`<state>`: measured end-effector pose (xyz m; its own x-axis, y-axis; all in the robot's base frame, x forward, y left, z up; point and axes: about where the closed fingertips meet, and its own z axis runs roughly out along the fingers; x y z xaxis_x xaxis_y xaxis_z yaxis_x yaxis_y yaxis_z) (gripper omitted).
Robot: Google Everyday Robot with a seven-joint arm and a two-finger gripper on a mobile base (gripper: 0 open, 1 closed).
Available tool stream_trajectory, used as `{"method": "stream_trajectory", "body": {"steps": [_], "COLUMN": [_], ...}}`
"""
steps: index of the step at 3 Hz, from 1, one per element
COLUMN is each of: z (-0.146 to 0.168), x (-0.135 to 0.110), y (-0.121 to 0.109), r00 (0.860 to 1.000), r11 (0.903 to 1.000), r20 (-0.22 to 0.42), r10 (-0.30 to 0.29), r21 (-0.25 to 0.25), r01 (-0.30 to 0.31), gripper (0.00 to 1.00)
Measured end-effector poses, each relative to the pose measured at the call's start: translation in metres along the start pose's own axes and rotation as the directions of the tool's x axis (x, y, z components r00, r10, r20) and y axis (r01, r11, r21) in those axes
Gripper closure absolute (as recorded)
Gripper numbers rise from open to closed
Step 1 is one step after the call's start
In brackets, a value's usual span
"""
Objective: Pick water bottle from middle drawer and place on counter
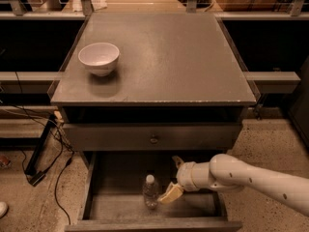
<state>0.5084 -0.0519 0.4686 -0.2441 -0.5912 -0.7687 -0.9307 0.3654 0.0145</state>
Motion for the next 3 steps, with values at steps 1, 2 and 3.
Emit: {"method": "stream_trajectory", "body": {"steps": [1,2,3], "z": [-0.006,-0.001,0.006], "x": [0.003,0.003,0.002], "y": [0.009,0.024,0.039], "r00": [1.0,0.999,0.996], "r11": [0.9996,0.9981,0.996], "r20": [0.011,0.034,0.074], "r10": [0.004,0.018,0.04], "r21": [-0.029,-0.06,-0.083], "r01": [-0.004,-0.016,-0.034], "gripper": [0.0,0.0,0.0]}}
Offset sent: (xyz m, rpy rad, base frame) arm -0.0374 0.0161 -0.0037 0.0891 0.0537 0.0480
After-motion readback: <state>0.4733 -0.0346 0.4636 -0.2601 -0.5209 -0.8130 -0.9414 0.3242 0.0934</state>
